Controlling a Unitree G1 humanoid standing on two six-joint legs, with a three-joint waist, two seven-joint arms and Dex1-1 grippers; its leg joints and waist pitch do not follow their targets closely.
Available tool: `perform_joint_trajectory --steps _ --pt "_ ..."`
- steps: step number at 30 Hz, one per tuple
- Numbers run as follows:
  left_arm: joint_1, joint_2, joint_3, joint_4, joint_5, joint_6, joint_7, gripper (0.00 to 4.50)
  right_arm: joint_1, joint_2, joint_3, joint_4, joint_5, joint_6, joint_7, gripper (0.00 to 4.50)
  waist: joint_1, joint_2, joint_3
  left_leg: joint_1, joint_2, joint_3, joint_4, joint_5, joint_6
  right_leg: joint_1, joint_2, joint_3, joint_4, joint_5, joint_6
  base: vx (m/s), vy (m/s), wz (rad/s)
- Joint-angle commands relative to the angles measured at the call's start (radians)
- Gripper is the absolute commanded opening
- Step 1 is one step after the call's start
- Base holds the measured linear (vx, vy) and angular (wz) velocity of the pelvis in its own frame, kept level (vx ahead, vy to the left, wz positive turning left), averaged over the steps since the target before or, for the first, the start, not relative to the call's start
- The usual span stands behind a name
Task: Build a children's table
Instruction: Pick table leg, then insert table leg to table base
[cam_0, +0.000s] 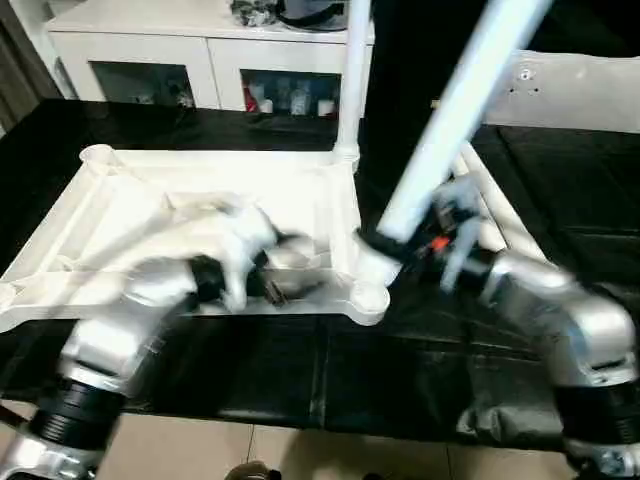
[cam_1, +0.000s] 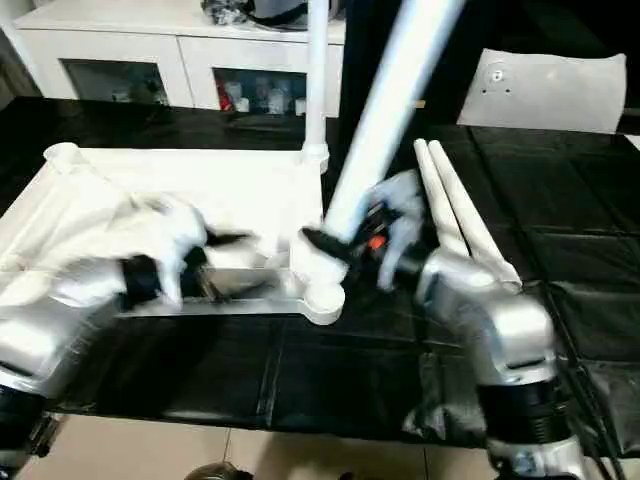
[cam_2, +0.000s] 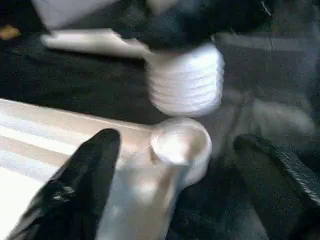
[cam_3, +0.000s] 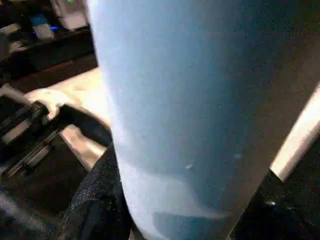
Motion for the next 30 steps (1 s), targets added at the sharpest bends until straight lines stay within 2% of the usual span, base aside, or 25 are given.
perform_joint_trajectory --steps 1,2,3,4,5,6,7,8,9,12,14,15,16,17,20,21,22,25,27,30 --pt "-0.028 0.011 -0.039 0.062 0.066 -0.063 -0.037 3.61 0.018 0.006 0.026 -0.01 -0.077 -0.052 -0.059 1.91 -0.008 0.008 -0.067 0.024 0.088 -0.05 -0.082 -0.267 -0.032 0.037 -0.109 0.081 -0.098 -0.471 -0.016 0.0 0.0 0.0" --pt "-0.032 0.012 -0.043 0.072 0.072 -0.07 -0.04 3.49 0.022 0.007 0.029 -0.009 -0.085 -0.056 -0.065 1.91 -0.009 0.007 -0.068 0.023 0.088 -0.051 -0.082 -0.263 -0.033 0.038 -0.109 0.081 -0.098 -0.47 -0.013 0.0 0.0 0.0" --pt "-0.05 0.013 -0.06 0.121 0.103 -0.104 -0.055 3.45 0.043 0.013 0.038 -0.008 -0.121 -0.081 -0.09 1.91 -0.01 0.011 -0.07 0.022 0.091 -0.054 -0.084 -0.273 -0.039 0.04 -0.11 0.081 -0.095 -0.451 -0.017 0.0 0.0 0.0" --pt "-0.058 0.013 -0.065 0.141 0.115 -0.117 -0.059 3.45 0.051 0.016 0.041 -0.007 -0.133 -0.092 -0.099 1.91 -0.008 0.012 -0.068 0.023 0.09 -0.054 -0.084 -0.276 -0.036 0.038 -0.109 0.081 -0.099 -0.455 -0.015 0.0 0.0 0.0" --pt "-0.058 0.013 -0.065 0.141 0.115 -0.117 -0.059 3.22 0.051 0.016 0.041 -0.007 -0.133 -0.092 -0.099 1.91 -0.01 0.012 -0.069 0.024 0.091 -0.053 -0.083 -0.279 -0.039 0.038 -0.11 0.082 -0.096 -0.448 -0.017 0.0 0.0 0.0" --pt "-0.074 0.01 -0.07 0.191 0.127 -0.145 -0.066 3.22 0.069 0.019 0.043 -0.006 -0.153 -0.116 -0.12 1.91 -0.011 0.021 -0.07 0.02 0.091 -0.056 -0.085 -0.28 -0.041 0.042 -0.11 0.081 -0.093 -0.425 -0.026 0.0 0.0 0.0" --pt "-0.085 0.006 -0.072 0.223 0.135 -0.169 -0.07 3.04 0.077 0.023 0.037 -0.005 -0.15 -0.112 -0.132 1.91 -0.01 0.025 -0.071 0.025 0.09 -0.056 -0.083 -0.285 -0.038 0.039 -0.11 0.082 -0.093 -0.411 -0.031 0.0 0.0 0.0" --pt "-0.093 0.003 -0.073 0.247 0.14 -0.186 -0.074 2.99 0.083 0.026 0.032 -0.005 -0.145 -0.106 -0.139 1.91 -0.013 0.019 -0.072 0.019 0.09 -0.056 -0.084 -0.282 -0.034 0.045 -0.111 0.082 -0.091 -0.394 -0.04 0.0 0.0 0.0" --pt "-0.107 -0.003 -0.07 0.282 0.139 -0.2 -0.089 2.9 0.093 0.032 0.016 -0.009 -0.118 -0.09 -0.136 1.91 -0.012 0.024 -0.073 0.02 0.091 -0.056 -0.084 -0.279 -0.033 0.045 -0.112 0.083 -0.089 -0.385 -0.046 0.0 0.0 0.0" --pt "-0.12 -0.009 -0.069 0.318 0.138 -0.214 -0.113 2.65 0.106 0.039 0.005 -0.019 -0.102 -0.086 -0.132 1.91 -0.015 0.03 -0.076 0.016 0.095 -0.057 -0.083 -0.264 -0.024 0.048 -0.114 0.085 -0.08 -0.334 -0.076 0.0 0.0 0.0" --pt "-0.129 -0.015 -0.07 0.35 0.141 -0.23 -0.137 2.53 0.117 0.046 -0.001 -0.031 -0.094 -0.081 -0.129 1.91 -0.021 0.028 -0.075 0.013 0.093 -0.054 -0.082 -0.259 -0.015 0.049 -0.115 0.085 -0.08 -0.334 -0.085 0.0 0.0 0.0" --pt "-0.134 -0.018 -0.072 0.366 0.141 -0.238 -0.151 2.44 0.122 0.049 -0.005 -0.038 -0.085 -0.071 -0.125 1.91 -0.023 0.042 -0.075 0.015 0.091 -0.053 -0.079 -0.267 -0.012 0.047 -0.115 0.085 -0.083 -0.353 -0.083 0.0 0.0 0.0" --pt "-0.14 -0.021 -0.074 0.386 0.141 -0.248 -0.166 2.33 0.127 0.052 -0.007 -0.047 -0.073 -0.06 -0.122 1.91 -0.026 0.035 -0.074 0.014 0.089 -0.053 -0.08 -0.271 -0.006 0.049 -0.113 0.082 -0.088 -0.376 -0.074 0.0 0.0 0.0" --pt "-0.144 -0.023 -0.076 0.398 0.141 -0.253 -0.176 2.33 0.131 0.054 -0.009 -0.053 -0.065 -0.055 -0.119 1.91 -0.027 0.039 -0.073 0.014 0.087 -0.053 -0.08 -0.274 -0.002 0.049 -0.113 0.082 -0.092 -0.394 -0.068 0.0 0.0 0.0" --pt "-0.153 -0.027 -0.081 0.429 0.146 -0.27 -0.2 2.0 0.136 0.061 -0.017 -0.069 -0.045 -0.042 -0.123 1.91 -0.032 0.039 -0.072 0.015 0.087 -0.055 -0.08 -0.281 0.001 0.047 -0.112 0.077 -0.099 -0.451 -0.043 0.0 0.0 0.0" --pt "-0.163 -0.032 -0.083 0.456 0.16 -0.283 -0.203 1.88 0.136 0.058 -0.015 -0.077 -0.04 -0.043 -0.116 1.91 -0.035 0.048 -0.071 0.018 0.09 -0.056 -0.081 -0.301 -0.005 0.043 -0.11 0.075 -0.104 -0.463 -0.035 0.0 0.0 0.0" --pt "-0.164 -0.032 -0.084 0.461 0.163 -0.285 -0.203 1.79 0.136 0.058 -0.015 -0.077 -0.041 -0.044 -0.115 1.91 -0.038 0.045 -0.071 0.019 0.088 -0.058 -0.081 -0.31 -0.007 0.044 -0.11 0.074 -0.103 -0.465 -0.032 0.0 0.0 0.0" --pt "-0.184 -0.038 -0.089 0.521 0.199 -0.308 -0.185 1.56 0.14 0.052 -0.008 -0.077 -0.051 -0.057 -0.108 1.91 -0.045 0.055 -0.072 0.018 0.083 -0.058 -0.079 -0.318 -0.007 0.045 -0.11 0.072 -0.105 -0.473 -0.025 0.0 0.0 0.0" --pt "-0.197 -0.043 -0.086 0.556 0.214 -0.316 -0.171 1.49 0.143 0.051 -0.007 -0.082 -0.049 -0.058 -0.105 1.91 -0.049 0.053 -0.072 0.016 0.082 -0.057 -0.078 -0.313 -0.002 0.045 -0.108 0.07 -0.108 -0.468 -0.024 0.0 0.0 0.0" --pt "-0.197 -0.043 -0.086 0.556 0.214 -0.316 -0.171 1.49 0.143 0.051 -0.007 -0.082 -0.049 -0.058 -0.105 1.91 -0.048 0.053 -0.077 0.012 0.086 -0.058 -0.077 -0.276 0.01 0.048 -0.112 0.074 -0.099 -0.428 -0.039 0.0 0.0 0.0"
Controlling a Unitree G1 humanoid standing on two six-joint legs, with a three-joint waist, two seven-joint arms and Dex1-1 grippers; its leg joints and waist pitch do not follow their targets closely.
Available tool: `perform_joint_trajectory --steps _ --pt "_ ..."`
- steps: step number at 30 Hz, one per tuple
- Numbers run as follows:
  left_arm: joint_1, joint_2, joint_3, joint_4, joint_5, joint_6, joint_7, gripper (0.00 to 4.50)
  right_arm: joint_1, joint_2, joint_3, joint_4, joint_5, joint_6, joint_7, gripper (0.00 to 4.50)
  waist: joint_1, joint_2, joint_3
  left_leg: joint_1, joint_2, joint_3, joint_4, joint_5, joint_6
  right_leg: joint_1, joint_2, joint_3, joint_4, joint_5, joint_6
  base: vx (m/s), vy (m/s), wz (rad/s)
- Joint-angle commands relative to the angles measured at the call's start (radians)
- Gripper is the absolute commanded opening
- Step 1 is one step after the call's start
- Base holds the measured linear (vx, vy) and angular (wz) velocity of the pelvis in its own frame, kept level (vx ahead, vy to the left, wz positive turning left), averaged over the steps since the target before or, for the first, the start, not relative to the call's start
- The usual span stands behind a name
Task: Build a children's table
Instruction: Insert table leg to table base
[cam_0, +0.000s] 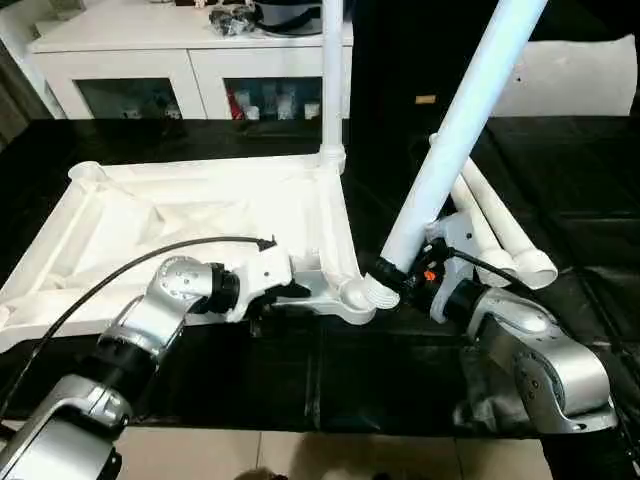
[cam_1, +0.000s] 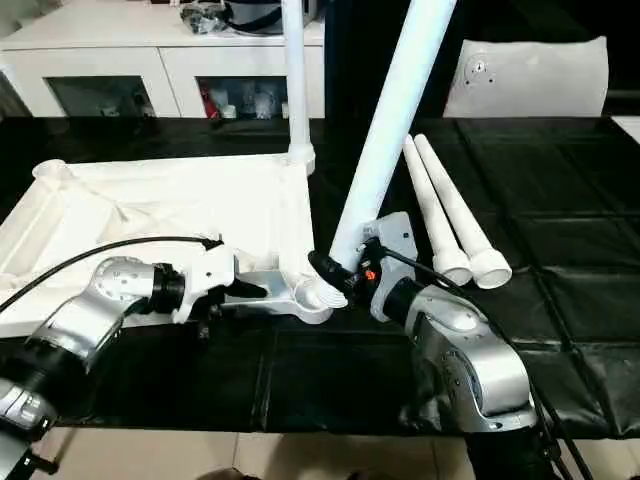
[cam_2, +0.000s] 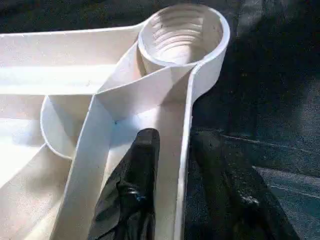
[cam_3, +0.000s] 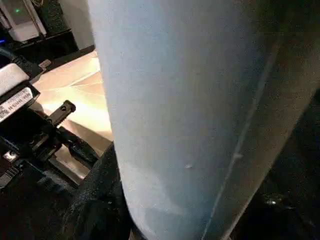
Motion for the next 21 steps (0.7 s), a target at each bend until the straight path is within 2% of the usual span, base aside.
perform_joint_trajectory --steps 1,4,6,7,9,10,11,15,16,20,21 --pt "-0.014 0.002 0.0 0.003 0.013 -0.008 0.004 1.49 0.002 -0.002 -0.008 -0.028 0.001 -0.008 0.001 1.91 0.001 0.007 -0.069 0.013 0.087 -0.056 -0.076 -0.266 0.012 0.047 -0.111 0.076 -0.095 -0.416 -0.045 0.0 0.0 0.0" --pt "-0.014 0.002 0.0 0.003 0.013 -0.008 0.004 1.49 0.002 -0.002 -0.008 -0.028 0.001 -0.008 0.001 1.91 0.001 0.007 -0.07 0.011 0.09 -0.057 -0.078 -0.256 0.016 0.047 -0.11 0.077 -0.09 -0.384 -0.058 0.0 0.0 0.0" --pt "-0.019 -0.001 0.003 0.018 0.019 -0.014 0.006 1.27 0.003 -0.003 -0.009 -0.031 0.003 -0.007 0.002 1.91 0.0 0.009 -0.068 0.013 0.09 -0.056 -0.078 -0.269 0.014 0.047 -0.111 0.076 -0.091 -0.395 -0.061 0.0 0.0 0.0" --pt "-0.027 0.003 0.004 0.044 0.027 -0.015 0.007 1.18 0.003 -0.009 -0.004 -0.037 0.006 -0.006 0.013 1.91 0.0 0.013 -0.066 0.014 0.087 -0.055 -0.077 -0.28 0.013 0.046 -0.11 0.075 -0.095 -0.414 -0.057 0.0 0.0 0.0" --pt "-0.038 0.018 -0.001 0.091 0.054 -0.024 -0.006 1.07 0.001 -0.022 0.007 -0.044 0.015 -0.005 0.033 1.91 -0.002 0.009 -0.064 0.018 0.08 -0.053 -0.074 -0.292 0.016 0.045 -0.108 0.072 -0.103 -0.464 -0.032 0.0 0.0 0.0" --pt "-0.039 0.019 -0.002 0.098 0.058 -0.024 -0.009 0.96 0.0 -0.021 0.008 -0.043 0.015 -0.004 0.033 1.91 0.0 0.005 -0.063 0.015 0.08 -0.054 -0.075 -0.285 0.019 0.047 -0.11 0.071 -0.105 -0.485 -0.019 0.0 0.0 0.0" --pt "-0.038 0.021 0.0 0.099 0.056 -0.012 -0.016 0.83 -0.003 -0.019 0.008 -0.04 0.019 0.004 0.033 1.91 0.0 0.007 -0.062 0.016 0.08 -0.054 -0.075 -0.284 0.019 0.044 -0.11 0.071 -0.108 -0.497 -0.014 0.0 0.0 0.0" --pt "-0.025 0.02 0.017 0.086 0.028 0.042 -0.05 0.51 -0.015 -0.019 0.017 -0.032 0.024 0.027 0.043 1.91 -0.003 0.011 -0.061 0.018 0.084 -0.057 -0.076 -0.301 0.013 0.04 -0.111 0.068 -0.111 -0.518 -0.008 0.0 0.0 0.0" --pt "-0.022 0.016 0.024 0.084 0.019 0.051 -0.056 0.38 -0.018 -0.018 0.02 -0.031 0.025 0.029 0.046 1.91 -0.004 0.008 -0.062 0.017 0.083 -0.058 -0.076 -0.304 0.013 0.042 -0.111 0.067 -0.111 -0.517 -0.01 0.0 0.0 0.0" --pt "-0.012 -0.008 0.064 0.059 -0.032 0.107 -0.061 0.22 -0.034 -0.018 0.033 -0.018 0.017 0.007 0.062 1.91 -0.003 0.009 -0.065 0.013 0.085 -0.058 -0.077 -0.28 0.017 0.044 -0.113 0.071 -0.105 -0.48 -0.023 0.0 0.0 0.0" --pt "-0.004 -0.022 0.085 0.035 -0.065 0.142 -0.066 0.11 -0.04 -0.019 0.04 -0.011 0.012 -0.001 0.072 1.91 0.0 0.002 -0.068 0.01 0.089 -0.058 -0.077 -0.256 0.02 0.046 -0.116 0.075 -0.095 -0.445 -0.036 0.0 0.0 0.0"
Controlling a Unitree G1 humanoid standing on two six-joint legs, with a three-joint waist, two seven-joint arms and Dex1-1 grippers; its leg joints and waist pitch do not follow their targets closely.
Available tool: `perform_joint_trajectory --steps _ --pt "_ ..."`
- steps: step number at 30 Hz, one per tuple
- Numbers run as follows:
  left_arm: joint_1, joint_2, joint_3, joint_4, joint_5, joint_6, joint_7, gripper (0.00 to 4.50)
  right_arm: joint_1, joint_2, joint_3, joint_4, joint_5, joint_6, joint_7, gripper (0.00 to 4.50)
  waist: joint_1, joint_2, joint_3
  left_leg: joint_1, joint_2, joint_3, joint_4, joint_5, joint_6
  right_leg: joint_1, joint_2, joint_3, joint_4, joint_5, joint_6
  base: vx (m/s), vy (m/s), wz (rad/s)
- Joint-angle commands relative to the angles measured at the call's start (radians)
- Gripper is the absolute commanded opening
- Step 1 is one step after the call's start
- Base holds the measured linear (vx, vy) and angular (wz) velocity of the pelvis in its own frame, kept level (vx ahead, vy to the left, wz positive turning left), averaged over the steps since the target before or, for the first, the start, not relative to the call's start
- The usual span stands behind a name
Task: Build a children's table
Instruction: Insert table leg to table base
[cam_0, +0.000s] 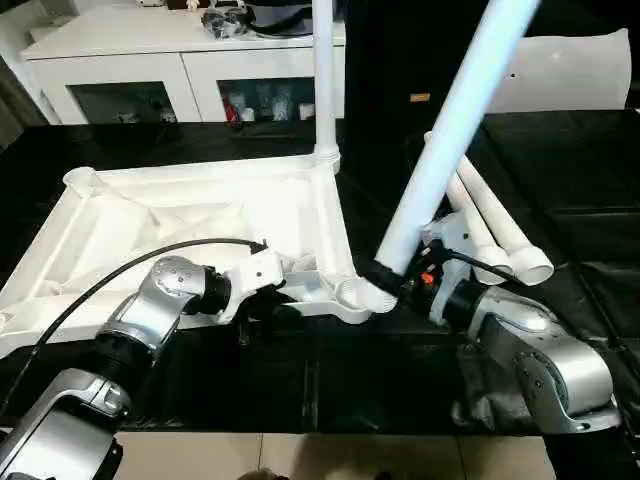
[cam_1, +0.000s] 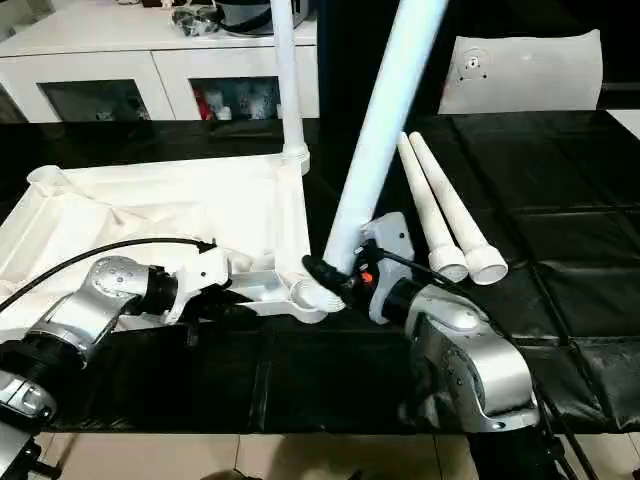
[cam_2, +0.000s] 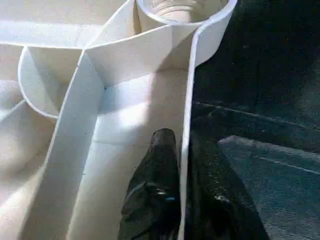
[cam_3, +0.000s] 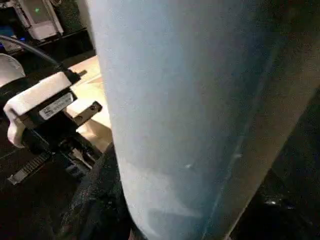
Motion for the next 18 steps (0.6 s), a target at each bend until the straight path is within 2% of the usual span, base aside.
perform_joint_trajectory --steps 1,2,4,6,8,9,10,11,12,13,16,18 --pt "0.018 -0.019 0.057 -0.031 -0.072 0.047 0.011 0.11 -0.023 -0.001 0.017 0.001 -0.004 -0.017 0.02 1.91 0.007 -0.003 -0.07 0.011 0.091 -0.056 -0.076 -0.237 0.023 0.047 -0.116 0.078 -0.09 -0.411 -0.054 0.0 0.0 0.0" --pt "0.025 -0.024 0.066 -0.048 -0.088 0.067 0.01 0.02 -0.027 -0.001 0.022 0.005 -0.007 -0.022 0.025 1.91 0.007 -0.002 -0.07 0.01 0.092 -0.056 -0.076 -0.231 0.026 0.046 -0.116 0.079 -0.089 -0.397 -0.061 0.0 0.0 0.0" --pt "0.044 -0.032 0.081 -0.088 -0.112 0.114 0.017 0.01 -0.037 -0.001 0.034 0.017 -0.018 -0.04 0.036 1.91 0.009 -0.011 -0.072 0.005 0.095 -0.053 -0.077 -0.203 0.035 0.049 -0.116 0.083 -0.08 -0.341 -0.084 0.0 0.0 0.0" --pt "0.069 -0.042 0.098 -0.132 -0.126 0.169 0.049 0.0 -0.053 0.002 0.045 0.03 -0.027 -0.054 0.046 1.91 0.008 -0.007 -0.071 0.004 0.095 -0.052 -0.075 -0.199 0.037 0.052 -0.119 0.083 -0.074 -0.331 -0.098 0.0 0.0 0.0" --pt "0.095 -0.066 0.128 -0.167 -0.129 0.233 0.108 0.0 -0.065 0.002 0.055 0.043 -0.041 -0.077 0.053 1.91 0.006 -0.01 -0.068 0.007 0.091 -0.049 -0.074 -0.208 0.035 0.051 -0.119 0.083 -0.08 -0.371 -0.092 0.0 0.0 0.0" --pt "0.108 -0.073 0.132 -0.186 -0.116 0.244 0.14 0.0 -0.07 0.001 0.059 0.05 -0.052 -0.088 0.05 1.91 0.005 -0.015 -0.065 0.006 0.088 -0.048 -0.074 -0.207 0.04 0.05 -0.116 0.081 -0.085 -0.406 -0.079 0.0 0.0 0.0" --pt "0.118 -0.077 0.133 -0.199 -0.107 0.251 0.162 0.0 -0.072 0.001 0.061 0.055 -0.059 -0.095 0.047 1.91 0.004 -0.017 -0.065 0.006 0.086 -0.047 -0.073 -0.203 0.042 0.049 -0.113 0.08 -0.087 -0.425 -0.069 0.0 0.0 0.0" --pt "0.12 -0.077 0.132 -0.201 -0.106 0.248 0.162 0.0 -0.072 0.001 0.061 0.055 -0.059 -0.095 0.046 1.91 0.003 -0.016 -0.065 0.006 0.086 -0.047 -0.072 -0.203 0.044 0.049 -0.113 0.079 -0.088 -0.434 -0.064 0.0 0.0 0.0" --pt "0.15 -0.065 0.096 -0.239 -0.058 0.184 0.171 0.0 -0.075 0.001 0.061 0.07 -0.074 -0.11 0.036 1.91 0.002 -0.023 -0.065 0.006 0.084 -0.046 -0.071 -0.201 0.048 0.048 -0.112 0.078 -0.093 -0.454 -0.05 0.0 0.0 0.0" --pt "0.153 -0.063 0.091 -0.243 -0.054 0.178 0.17 0.0 -0.075 0.0 0.061 0.072 -0.075 -0.112 0.035 1.91 0.001 -0.018 -0.063 0.007 0.083 -0.047 -0.072 -0.21 0.052 0.046 -0.11 0.076 -0.097 -0.479 -0.036 0.0 0.0 0.0" --pt "0.17 -0.054 0.071 -0.283 -0.02 0.166 0.182 0.0 -0.079 0.004 0.045 0.092 -0.076 -0.115 0.025 1.91 0.001 -0.021 -0.062 0.013 0.08 -0.045 -0.071 -0.223 0.051 0.04 -0.106 0.074 -0.104 -0.518 -0.013 0.0 0.0 0.0" --pt "0.172 -0.052 0.07 -0.299 -0.011 0.169 0.186 0.0 -0.083 0.007 0.034 0.103 -0.072 -0.114 0.019 1.91 0.003 -0.018 -0.063 0.013 0.082 -0.047 -0.073 -0.226 0.049 0.039 -0.106 0.073 -0.105 -0.517 -0.008 0.0 0.0 0.0"
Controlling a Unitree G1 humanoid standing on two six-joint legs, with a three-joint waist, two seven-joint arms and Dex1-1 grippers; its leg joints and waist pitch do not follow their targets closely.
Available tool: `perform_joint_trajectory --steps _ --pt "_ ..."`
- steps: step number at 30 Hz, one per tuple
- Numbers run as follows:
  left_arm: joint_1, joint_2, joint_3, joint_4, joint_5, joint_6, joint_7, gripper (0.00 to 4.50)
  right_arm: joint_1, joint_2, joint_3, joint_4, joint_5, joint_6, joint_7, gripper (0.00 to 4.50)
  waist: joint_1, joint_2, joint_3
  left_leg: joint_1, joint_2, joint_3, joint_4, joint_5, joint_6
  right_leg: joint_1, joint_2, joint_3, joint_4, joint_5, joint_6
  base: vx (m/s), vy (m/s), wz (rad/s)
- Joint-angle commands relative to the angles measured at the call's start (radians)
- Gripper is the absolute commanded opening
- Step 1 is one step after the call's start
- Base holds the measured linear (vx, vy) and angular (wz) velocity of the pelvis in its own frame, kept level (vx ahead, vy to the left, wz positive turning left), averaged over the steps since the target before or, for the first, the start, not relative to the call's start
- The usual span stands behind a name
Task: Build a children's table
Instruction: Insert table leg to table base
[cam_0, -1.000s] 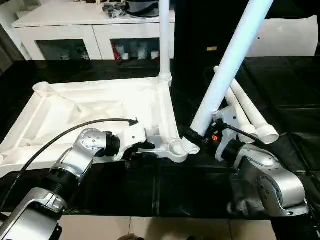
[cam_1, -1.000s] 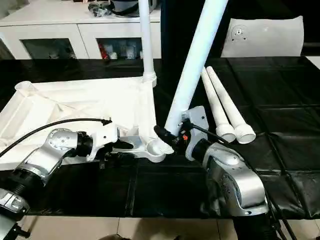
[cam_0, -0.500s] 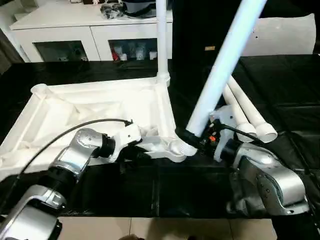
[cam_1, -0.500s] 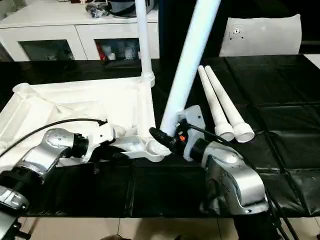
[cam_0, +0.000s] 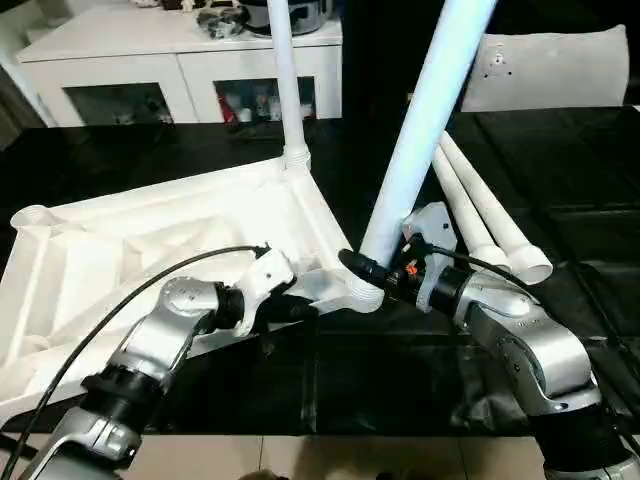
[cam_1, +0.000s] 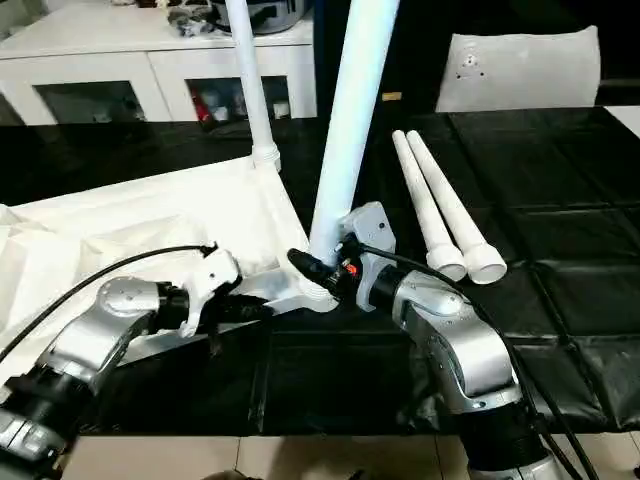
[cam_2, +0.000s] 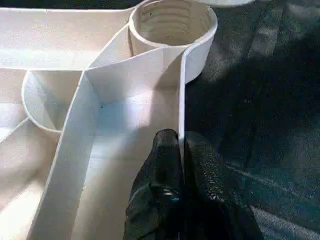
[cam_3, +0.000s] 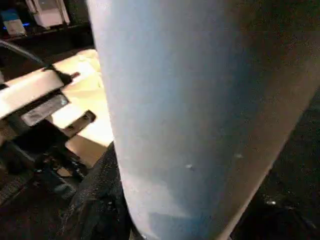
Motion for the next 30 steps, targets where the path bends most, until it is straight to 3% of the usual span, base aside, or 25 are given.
perform_joint_trajectory --steps 1,5,9,16,23,24,29,30 --pt "0.012 0.013 -0.002 -0.031 0.017 -0.001 0.013 0.0 -0.015 0.005 -0.029 0.013 0.002 -0.02 -0.015 1.91 0.003 -0.018 -0.063 0.012 0.086 -0.052 -0.074 -0.229 0.045 0.042 -0.107 0.073 -0.102 -0.5 -0.01 0.0 0.0 0.0" --pt "0.029 0.029 -0.008 -0.049 0.02 -0.016 0.0 0.0 -0.017 0.009 -0.018 0.038 -0.004 -0.043 0.001 1.91 0.004 -0.009 -0.066 0.01 0.086 -0.052 -0.074 -0.224 0.044 0.043 -0.11 0.077 -0.095 -0.446 -0.031 0.0 0.0 0.0" --pt "0.041 0.031 0.001 -0.045 0.021 -0.024 0.011 0.0 -0.02 0.014 -0.003 0.06 -0.006 -0.047 0.024 1.91 0.007 -0.013 -0.067 0.008 0.087 -0.05 -0.074 -0.2 0.056 0.047 -0.108 0.078 -0.09 -0.408 -0.051 0.0 0.0 0.0" --pt "0.054 0.041 -0.006 -0.049 0.015 -0.032 -0.023 0.0 -0.035 -0.002 0.024 0.112 -0.028 -0.026 0.043 1.91 0.006 -0.021 -0.064 0.008 0.083 -0.048 -0.072 -0.207 0.054 0.046 -0.11 0.078 -0.095 -0.459 -0.039 0.0 0.0 0.0" --pt "0.044 0.05 -0.008 -0.048 -0.005 -0.051 -0.073 0.0 -0.048 -0.014 0.044 0.145 -0.046 -0.018 0.069 1.91 0.01 -0.023 -0.065 0.008 0.088 -0.049 -0.074 -0.192 0.056 0.045 -0.11 0.08 -0.088 -0.435 -0.047 0.0 0.0 0.0" --pt "0.042 0.055 -0.015 -0.049 -0.002 -0.061 -0.087 0.0 -0.053 -0.012 0.046 0.153 -0.045 -0.015 0.072 1.91 0.009 -0.029 -0.065 0.009 0.088 -0.048 -0.074 -0.198 0.056 0.045 -0.11 0.08 -0.09 -0.438 -0.047 0.0 0.0 0.0" --pt "0.041 0.059 -0.016 -0.05 0.005 -0.064 -0.092 0.0 -0.067 -0.013 0.057 0.169 -0.044 0.002 0.094 1.91 0.01 -0.026 -0.064 0.011 0.09 -0.049 -0.076 -0.21 0.047 0.044 -0.111 0.081 -0.091 -0.446 -0.049 0.0 0.0 0.0" --pt "0.039 0.057 -0.013 -0.045 0.006 -0.065 -0.09 0.0 -0.072 -0.017 0.067 0.173 -0.045 0.015 0.109 1.91 0.01 -0.031 -0.064 0.01 0.089 -0.05 -0.076 -0.212 0.046 0.046 -0.112 0.081 -0.089 -0.447 -0.051 0.0 0.0 0.0"
